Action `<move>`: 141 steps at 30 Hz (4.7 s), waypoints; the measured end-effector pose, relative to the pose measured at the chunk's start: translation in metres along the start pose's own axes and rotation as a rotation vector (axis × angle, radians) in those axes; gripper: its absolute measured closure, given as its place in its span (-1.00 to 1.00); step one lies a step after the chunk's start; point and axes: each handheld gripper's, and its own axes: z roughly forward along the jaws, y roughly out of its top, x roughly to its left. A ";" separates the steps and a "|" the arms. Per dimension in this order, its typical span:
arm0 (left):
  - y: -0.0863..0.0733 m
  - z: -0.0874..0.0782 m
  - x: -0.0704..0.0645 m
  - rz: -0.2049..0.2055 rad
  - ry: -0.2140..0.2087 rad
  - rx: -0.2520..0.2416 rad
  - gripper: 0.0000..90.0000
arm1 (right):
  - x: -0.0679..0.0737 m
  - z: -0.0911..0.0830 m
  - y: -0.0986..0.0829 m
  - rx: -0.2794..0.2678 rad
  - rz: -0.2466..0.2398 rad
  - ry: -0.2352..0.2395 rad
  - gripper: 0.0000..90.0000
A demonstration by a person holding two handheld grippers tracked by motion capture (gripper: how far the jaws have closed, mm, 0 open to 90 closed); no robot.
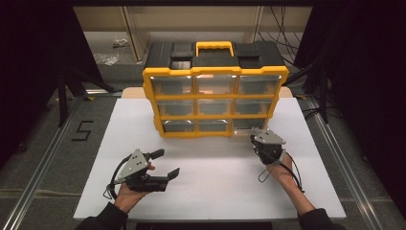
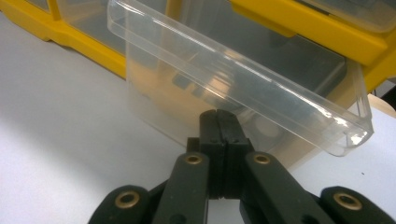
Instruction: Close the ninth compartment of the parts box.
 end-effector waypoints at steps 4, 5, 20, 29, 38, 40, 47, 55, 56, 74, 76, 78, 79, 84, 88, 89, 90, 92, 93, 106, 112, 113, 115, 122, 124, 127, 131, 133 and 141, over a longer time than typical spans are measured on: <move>0.000 0.000 0.000 -0.001 0.001 0.001 -0.65 | -0.001 0.002 0.000 -0.002 -0.004 -0.004 1.00; 0.000 0.000 0.000 0.000 0.001 0.001 -0.65 | -0.001 0.002 0.001 -0.002 -0.004 -0.005 1.00; 0.000 0.000 0.000 0.003 0.002 0.001 -0.65 | -0.002 0.009 0.002 -0.009 -0.016 -0.023 1.00; 0.000 0.000 0.000 0.001 0.002 0.002 -0.65 | -0.002 0.012 0.003 -0.013 -0.022 -0.029 1.00; 0.000 0.000 0.000 -0.002 0.004 0.002 -0.65 | -0.001 0.014 0.005 -0.015 -0.028 -0.036 1.00; 0.000 0.000 0.000 0.002 0.003 0.004 -0.65 | -0.001 0.015 0.005 -0.012 -0.031 -0.037 1.00; 0.000 0.000 0.000 -0.002 0.004 0.002 -0.65 | -0.002 0.019 0.007 -0.013 -0.031 -0.045 1.00; 0.000 0.000 0.000 -0.002 0.004 0.002 -0.65 | -0.003 0.022 0.008 -0.017 -0.031 -0.050 1.00; 0.000 0.000 0.000 -0.002 0.004 0.002 -0.65 | -0.003 0.022 0.008 -0.017 -0.030 -0.051 1.00; 0.000 0.000 0.000 -0.002 0.003 0.002 -0.65 | -0.007 0.031 0.008 -0.009 -0.032 -0.070 1.00; 0.000 0.000 0.001 -0.004 0.002 0.002 -0.65 | -0.007 0.032 0.008 -0.008 -0.034 -0.075 1.00; 0.000 0.000 0.001 -0.005 0.003 0.002 -0.65 | -0.008 0.032 0.009 -0.007 -0.035 -0.076 1.00; 0.000 0.000 0.001 -0.004 0.003 0.002 -0.65 | -0.008 0.033 0.009 -0.009 -0.034 -0.076 1.00; 0.000 0.000 0.001 -0.004 0.003 0.002 -0.65 | -0.011 0.035 0.008 -0.007 -0.032 -0.088 1.00; 0.000 -0.001 0.000 -0.004 0.004 0.000 -0.65 | -0.012 0.037 0.008 -0.005 -0.033 -0.095 1.00; 0.000 -0.001 0.000 -0.002 0.002 0.000 -0.65 | -0.013 0.038 0.008 -0.002 -0.030 -0.097 1.00; 0.000 0.000 0.000 -0.005 0.003 0.000 -0.65 | -0.013 0.039 0.007 -0.002 -0.031 -0.100 1.00; 0.000 0.000 0.000 -0.003 0.004 0.002 -0.65 | -0.014 0.039 0.007 -0.001 -0.032 -0.103 1.00; 0.000 0.000 0.000 0.000 0.003 0.002 -0.65 | -0.014 0.039 0.007 0.000 -0.031 -0.104 1.00; 0.000 0.000 0.000 -0.002 0.004 0.002 -0.65 | -0.016 0.042 0.008 0.002 -0.031 -0.106 1.00; 0.000 -0.001 0.000 0.001 0.002 0.000 -0.65 | -0.016 0.040 0.009 0.004 -0.023 -0.096 0.96; 0.000 -0.001 0.000 0.001 0.002 0.000 -0.65 | -0.016 0.039 0.009 0.003 -0.023 -0.090 0.95; 0.000 -0.001 0.000 0.002 0.002 0.000 -0.65 | -0.016 0.038 0.010 0.000 -0.019 -0.083 0.93; 0.000 -0.001 0.000 0.003 0.002 0.000 -0.65 | -0.016 0.030 0.012 -0.010 -0.003 -0.060 0.82; 0.000 -0.001 0.000 0.003 0.002 -0.001 -0.65 | -0.017 0.029 0.013 -0.016 0.006 -0.055 0.79; 0.000 -0.001 0.000 0.002 0.003 -0.001 -0.65 | -0.018 0.027 0.013 -0.023 0.018 -0.035 0.57; 0.000 -0.001 0.000 0.004 0.001 0.000 -0.65 | -0.019 0.023 0.015 -0.037 0.033 -0.006 0.39; 0.000 -0.001 0.000 0.003 0.002 0.000 -0.65 | -0.020 0.020 0.016 -0.054 0.050 0.021 0.36; 0.000 -0.001 0.000 0.004 0.002 -0.001 -0.65 | -0.011 0.007 0.024 -0.108 0.071 0.060 -0.01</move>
